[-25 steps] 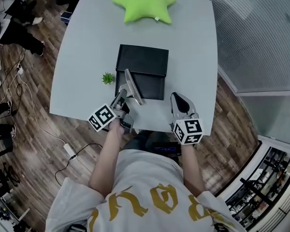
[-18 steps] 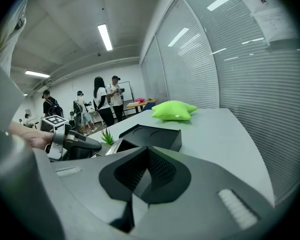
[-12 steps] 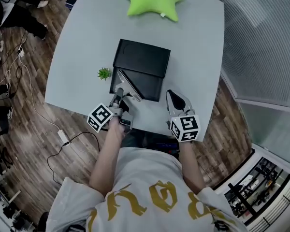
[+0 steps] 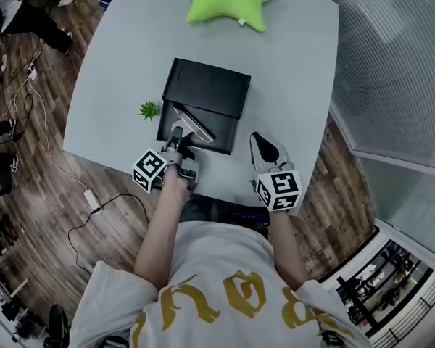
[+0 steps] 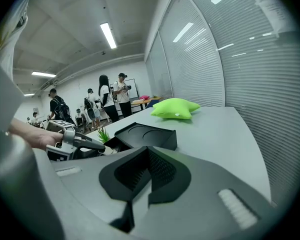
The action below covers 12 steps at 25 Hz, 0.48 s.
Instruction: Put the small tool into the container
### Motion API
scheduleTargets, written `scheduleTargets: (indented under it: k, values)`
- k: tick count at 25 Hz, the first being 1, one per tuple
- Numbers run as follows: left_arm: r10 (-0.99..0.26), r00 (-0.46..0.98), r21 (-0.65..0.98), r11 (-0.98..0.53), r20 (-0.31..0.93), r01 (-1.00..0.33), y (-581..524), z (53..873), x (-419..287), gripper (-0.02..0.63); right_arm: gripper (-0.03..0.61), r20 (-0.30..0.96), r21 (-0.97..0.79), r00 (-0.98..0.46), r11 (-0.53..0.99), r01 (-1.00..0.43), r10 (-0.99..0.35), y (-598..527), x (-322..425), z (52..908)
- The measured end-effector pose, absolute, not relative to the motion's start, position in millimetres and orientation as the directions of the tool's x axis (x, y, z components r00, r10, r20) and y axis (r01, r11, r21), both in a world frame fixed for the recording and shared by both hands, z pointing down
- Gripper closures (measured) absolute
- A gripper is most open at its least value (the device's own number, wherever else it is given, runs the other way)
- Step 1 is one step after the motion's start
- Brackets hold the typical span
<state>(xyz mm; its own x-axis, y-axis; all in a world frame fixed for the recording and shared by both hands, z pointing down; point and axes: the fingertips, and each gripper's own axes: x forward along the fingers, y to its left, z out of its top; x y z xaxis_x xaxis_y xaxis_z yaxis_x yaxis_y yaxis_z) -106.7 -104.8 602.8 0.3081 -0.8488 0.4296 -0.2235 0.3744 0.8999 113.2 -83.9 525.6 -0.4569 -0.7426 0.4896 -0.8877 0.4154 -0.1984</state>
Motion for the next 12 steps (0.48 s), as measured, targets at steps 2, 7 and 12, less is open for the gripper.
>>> scheduleTargets:
  k: [2,7,12]
  values:
    - [-0.859,0.323,0.916,0.349,0.396,-0.196,-109,600,-102,0.581,0.555,0.491,-0.201,-0.459,0.416,-0.887,-0.741,-85,113,525]
    - [-0.853,0.345,0.919,0.34,0.391,-0.201,-110,598,-96,0.534,0.555,0.499,-0.208,-0.465,0.42,-0.883,-0.731,-80,113,530]
    - [-0.817,0.394,0.903,0.335,0.42,-0.269,-110,597,-94,0.442,0.555,0.487,-0.207,-0.467,0.421,-0.883,-0.738,-76,110,528]
